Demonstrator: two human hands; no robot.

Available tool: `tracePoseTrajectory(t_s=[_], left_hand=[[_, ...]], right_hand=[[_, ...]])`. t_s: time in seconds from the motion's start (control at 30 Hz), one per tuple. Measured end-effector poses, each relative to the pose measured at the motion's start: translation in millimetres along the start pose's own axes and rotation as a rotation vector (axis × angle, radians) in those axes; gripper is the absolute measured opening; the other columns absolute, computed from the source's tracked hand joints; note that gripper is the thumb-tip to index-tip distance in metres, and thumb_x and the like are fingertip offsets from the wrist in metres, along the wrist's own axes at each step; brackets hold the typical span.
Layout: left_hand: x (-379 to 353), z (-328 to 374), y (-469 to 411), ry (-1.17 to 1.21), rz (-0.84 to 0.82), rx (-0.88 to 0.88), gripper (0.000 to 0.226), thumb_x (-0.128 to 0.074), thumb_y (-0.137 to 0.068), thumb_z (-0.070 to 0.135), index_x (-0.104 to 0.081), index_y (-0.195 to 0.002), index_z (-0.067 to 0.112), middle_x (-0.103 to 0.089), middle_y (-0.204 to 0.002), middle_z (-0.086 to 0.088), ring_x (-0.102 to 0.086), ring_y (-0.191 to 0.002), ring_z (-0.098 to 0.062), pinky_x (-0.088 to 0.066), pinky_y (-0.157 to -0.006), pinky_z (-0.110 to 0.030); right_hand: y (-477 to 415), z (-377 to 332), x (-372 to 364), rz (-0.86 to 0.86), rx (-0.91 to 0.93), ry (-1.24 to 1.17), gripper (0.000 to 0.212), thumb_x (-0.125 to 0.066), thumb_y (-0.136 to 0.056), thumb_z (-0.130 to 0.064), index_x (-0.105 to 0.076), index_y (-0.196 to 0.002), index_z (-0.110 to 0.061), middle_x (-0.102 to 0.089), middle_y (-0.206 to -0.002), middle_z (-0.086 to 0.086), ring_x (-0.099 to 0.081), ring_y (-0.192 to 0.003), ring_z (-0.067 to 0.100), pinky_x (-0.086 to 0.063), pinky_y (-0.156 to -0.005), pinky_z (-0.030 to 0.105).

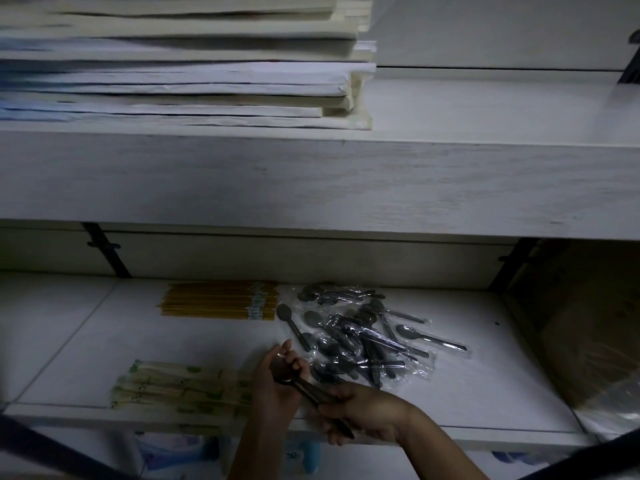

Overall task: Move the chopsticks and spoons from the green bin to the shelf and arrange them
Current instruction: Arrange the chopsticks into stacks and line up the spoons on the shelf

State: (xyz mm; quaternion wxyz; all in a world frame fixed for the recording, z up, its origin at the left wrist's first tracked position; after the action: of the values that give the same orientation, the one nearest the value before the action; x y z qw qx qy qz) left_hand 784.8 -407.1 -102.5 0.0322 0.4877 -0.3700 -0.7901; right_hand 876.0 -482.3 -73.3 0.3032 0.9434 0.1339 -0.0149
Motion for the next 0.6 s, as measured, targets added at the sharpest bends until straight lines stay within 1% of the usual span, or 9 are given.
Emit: tracePoseTrajectory(t_s=[0.07, 0.17, 0.23, 0.3, 0.33, 0.37, 0.43, 0.53, 0.6], left_hand=[[-2.4, 2.1, 2.3, -0.007, -0.017, -0.029, 0.022, -0.041, -0.094, 0.018, -0.051, -0.079, 0.007, -0.045, -0.055, 0.000, -0.040, -0.045, -0.009, -0.041, -0.048, -0.018], [-3.2, 6.7, 7.5, -0.024, -0.001, -0.084, 0.019, -0.043, -0.093, 0.013, -0.051, -0.076, 0.007, -0.046, -0.063, -0.002, -0.039, -0.054, -0.011, -0.036, -0.060, -0.022], [-1.9, 10.2, 10.1, -0.045, -0.001, -0.123, 0.018, -0.044, -0.092, 0.011, -0.052, -0.076, 0.007, -0.049, -0.064, -0.003, -0.042, -0.054, -0.013, -0.037, -0.062, -0.023], [-0.9, 13.1, 10.5, -0.073, -0.003, -0.157, 0.020, -0.042, -0.092, 0.009, -0.051, -0.074, 0.009, -0.048, -0.062, -0.002, -0.043, -0.047, -0.011, -0.035, -0.060, -0.023], [-0.2, 13.6, 10.1, -0.089, 0.006, -0.172, 0.021, -0.041, -0.092, 0.010, -0.050, -0.073, 0.011, -0.045, -0.061, -0.001, -0.041, -0.043, -0.010, -0.034, -0.059, -0.022], [0.4, 13.6, 9.5, -0.102, 0.023, -0.184, 0.022, -0.040, -0.092, 0.010, -0.049, -0.072, 0.011, -0.044, -0.059, 0.000, -0.039, -0.041, -0.009, -0.032, -0.056, -0.021], [1.6, 13.8, 8.3, -0.111, 0.047, -0.212, 0.024, -0.039, -0.093, 0.012, -0.048, -0.071, 0.012, -0.043, -0.052, 0.003, -0.036, -0.039, -0.008, -0.031, -0.051, -0.019], [0.8, 13.5, 5.4, -0.095, 0.053, -0.235, 0.026, -0.040, -0.093, 0.016, -0.047, -0.068, 0.014, -0.042, -0.048, 0.005, -0.035, -0.038, -0.007, -0.032, -0.046, -0.017], [-0.2, 13.8, 3.8, -0.080, 0.050, -0.243, 0.028, -0.040, -0.094, 0.018, -0.045, -0.067, 0.015, -0.041, -0.045, 0.006, -0.034, -0.035, -0.006, -0.032, -0.040, -0.016]], right_hand=[[-0.6, 1.7, 0.6, -0.003, -0.020, -0.091, 0.015, -0.043, -0.095, 0.000, -0.053, -0.086, -0.007, -0.065, -0.052, -0.003, -0.064, -0.048, 0.009, -0.051, -0.048, 0.017], [-3.3, 5.6, 3.0, 0.087, 0.007, -0.021, 0.012, -0.050, -0.095, -0.013, -0.057, -0.095, -0.004, -0.067, -0.053, -0.002, -0.065, -0.050, 0.008, -0.054, -0.054, 0.018], [-2.3, 5.6, 7.6, 0.218, 0.047, 0.147, 0.020, -0.057, -0.091, -0.027, -0.062, -0.077, -0.013, -0.063, -0.046, -0.007, -0.059, -0.043, 0.003, -0.050, -0.053, 0.017], [-0.4, 3.0, 9.9, 0.340, 0.094, 0.367, 0.029, -0.059, -0.089, -0.035, -0.056, -0.063, -0.023, -0.061, -0.045, -0.005, -0.057, -0.043, 0.004, -0.049, -0.054, 0.021], [0.5, 0.7, 10.8, 0.402, 0.139, 0.482, 0.029, -0.058, -0.089, -0.037, -0.056, -0.063, -0.024, -0.065, -0.053, -0.001, -0.061, -0.050, 0.010, -0.047, -0.060, 0.024], [1.5, -2.0, 10.2, 0.467, 0.185, 0.597, 0.024, -0.057, -0.089, -0.037, -0.057, -0.069, -0.023, -0.069, -0.067, 0.005, -0.065, -0.065, 0.017, -0.044, -0.065, 0.026], [4.1, -6.2, 5.5, 0.572, 0.264, 0.729, 0.021, -0.055, -0.090, -0.037, -0.059, -0.088, -0.017, -0.069, -0.092, 0.011, -0.063, -0.089, 0.024, -0.035, -0.067, 0.024], [7.7, -8.5, -5.6, 0.634, 0.327, 0.810, 0.029, -0.046, -0.092, -0.042, -0.050, -0.103, -0.015, -0.063, -0.106, 0.007, -0.060, -0.100, 0.027, -0.031, -0.068, 0.026], [9.5, -9.0, -10.9, 0.655, 0.303, 0.912, 0.037, -0.036, -0.094, -0.047, -0.046, -0.108, -0.014, -0.060, -0.111, 0.007, -0.059, -0.102, 0.031, -0.030, -0.068, 0.030]])
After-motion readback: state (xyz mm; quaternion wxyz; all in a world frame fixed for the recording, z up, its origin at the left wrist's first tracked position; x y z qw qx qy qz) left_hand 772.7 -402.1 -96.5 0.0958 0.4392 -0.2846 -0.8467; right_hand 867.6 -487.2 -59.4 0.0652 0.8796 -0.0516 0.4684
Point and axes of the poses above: each hand's wrist, its own y-axis away from the middle knuckle, its own x-axis out of the back of the hand, z = x × y, the point moved 5 cm from there along -y, towards the middle knuckle
